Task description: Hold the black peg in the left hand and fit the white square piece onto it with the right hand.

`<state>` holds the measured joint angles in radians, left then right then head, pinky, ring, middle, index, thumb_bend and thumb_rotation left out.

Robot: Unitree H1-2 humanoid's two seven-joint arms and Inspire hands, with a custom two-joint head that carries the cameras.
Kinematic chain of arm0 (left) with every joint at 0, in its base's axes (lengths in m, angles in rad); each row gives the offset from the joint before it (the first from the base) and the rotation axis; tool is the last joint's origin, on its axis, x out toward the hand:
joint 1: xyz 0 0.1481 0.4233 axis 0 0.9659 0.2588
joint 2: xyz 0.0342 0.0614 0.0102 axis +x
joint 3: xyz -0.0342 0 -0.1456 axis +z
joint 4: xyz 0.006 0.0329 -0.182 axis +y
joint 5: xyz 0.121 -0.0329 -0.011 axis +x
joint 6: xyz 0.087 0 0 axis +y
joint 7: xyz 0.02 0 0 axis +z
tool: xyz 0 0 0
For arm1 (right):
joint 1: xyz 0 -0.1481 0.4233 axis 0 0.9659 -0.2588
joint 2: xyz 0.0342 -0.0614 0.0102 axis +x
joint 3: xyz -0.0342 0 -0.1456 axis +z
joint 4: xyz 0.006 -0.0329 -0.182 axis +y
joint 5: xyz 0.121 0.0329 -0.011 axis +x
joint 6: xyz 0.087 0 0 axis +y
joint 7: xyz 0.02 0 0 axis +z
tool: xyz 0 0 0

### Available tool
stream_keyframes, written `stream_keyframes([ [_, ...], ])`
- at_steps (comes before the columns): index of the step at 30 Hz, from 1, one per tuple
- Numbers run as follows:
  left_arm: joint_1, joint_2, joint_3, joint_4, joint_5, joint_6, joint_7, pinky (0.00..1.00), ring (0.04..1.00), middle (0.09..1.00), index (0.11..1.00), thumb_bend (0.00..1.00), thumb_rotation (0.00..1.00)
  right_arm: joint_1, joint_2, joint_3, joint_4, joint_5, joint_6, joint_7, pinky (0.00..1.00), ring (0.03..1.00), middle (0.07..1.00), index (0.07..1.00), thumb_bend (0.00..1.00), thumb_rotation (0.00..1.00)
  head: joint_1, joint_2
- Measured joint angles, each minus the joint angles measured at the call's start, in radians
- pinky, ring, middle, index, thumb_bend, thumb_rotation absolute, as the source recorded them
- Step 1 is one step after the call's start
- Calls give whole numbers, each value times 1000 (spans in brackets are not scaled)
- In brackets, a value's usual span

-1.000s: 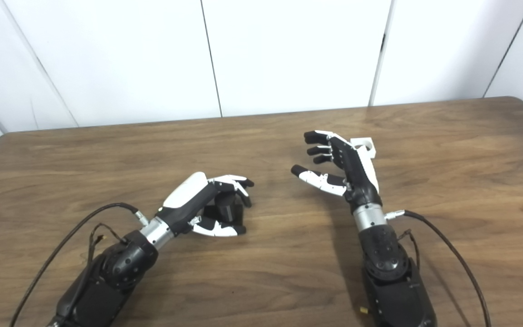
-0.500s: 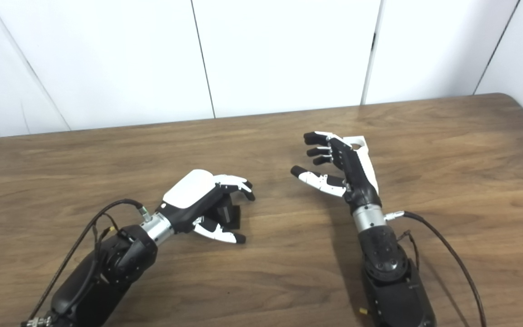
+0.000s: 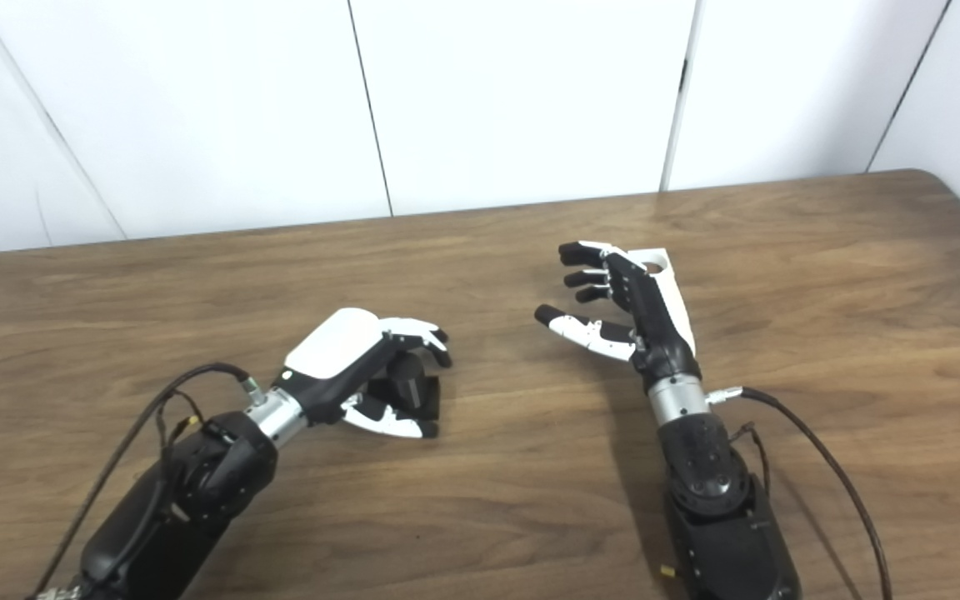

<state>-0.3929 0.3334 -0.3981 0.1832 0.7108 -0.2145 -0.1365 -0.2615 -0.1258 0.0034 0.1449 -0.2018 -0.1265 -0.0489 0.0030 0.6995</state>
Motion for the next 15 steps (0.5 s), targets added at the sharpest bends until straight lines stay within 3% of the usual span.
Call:
stream_keyframes([
  [9,19,37,59,-47,-1,47,-62,598,764,806,616,783,274,-3,-2,-2,7,19,0,4,610,673,738,713,637,223,11,3],
  [15,20,45,64,-67,17,85,-81,624,774,801,608,809,204,-6,-2,-2,5,20,0,8,596,670,742,714,629,202,12,8],
])
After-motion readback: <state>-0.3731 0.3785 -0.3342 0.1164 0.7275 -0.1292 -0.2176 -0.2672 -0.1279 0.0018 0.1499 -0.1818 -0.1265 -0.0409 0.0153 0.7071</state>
